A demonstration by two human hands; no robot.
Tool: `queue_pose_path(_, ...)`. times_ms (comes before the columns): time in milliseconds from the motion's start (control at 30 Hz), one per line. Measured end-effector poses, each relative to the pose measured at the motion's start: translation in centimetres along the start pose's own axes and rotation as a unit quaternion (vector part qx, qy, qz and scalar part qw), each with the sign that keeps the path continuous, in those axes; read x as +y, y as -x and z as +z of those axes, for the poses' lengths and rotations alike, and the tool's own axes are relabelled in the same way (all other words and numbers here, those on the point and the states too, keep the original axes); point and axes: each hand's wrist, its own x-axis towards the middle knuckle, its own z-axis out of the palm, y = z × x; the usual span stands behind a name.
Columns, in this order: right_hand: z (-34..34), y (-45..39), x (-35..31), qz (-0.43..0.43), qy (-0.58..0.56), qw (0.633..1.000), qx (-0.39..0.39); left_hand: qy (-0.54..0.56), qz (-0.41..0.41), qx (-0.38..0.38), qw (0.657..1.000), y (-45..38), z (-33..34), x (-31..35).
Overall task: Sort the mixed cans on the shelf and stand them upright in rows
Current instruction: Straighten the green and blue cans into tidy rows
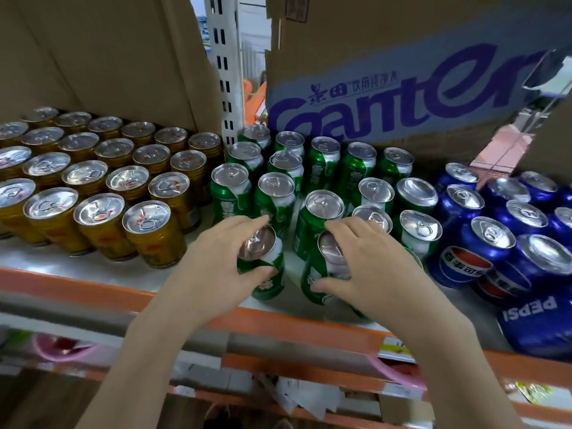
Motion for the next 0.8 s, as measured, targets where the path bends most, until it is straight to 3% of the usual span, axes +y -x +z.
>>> queue_pose_path(167, 0.3, -0.2, -0.6, 0.003, -0.004, 1.000, 0.015, 0.003, 0.001, -0.016, 1.000, 0.0, -1.1, -0.6)
queue_pose_path(500, -0.1, -3.2, -5.2, -0.036, -0.043, 0.997, 0.047, 0.005, 0.077, -0.078, 0.994, -1.7, -5.6, -3.3)
queue_pose_path(700, 1.2, -5.2, -7.7, -0.004, -0.081, 0.996, 0.024, -0.005, 0.109, -0.165, 0.980, -3.9, -6.4, -6.0)
queue_pose_path(800, 1.6, -5.9, -8.4, 0.014, -0.086, 0.996, 0.015, -0.041, 0.137, -0.164, 0.976, -4.7, -6.5, -6.9)
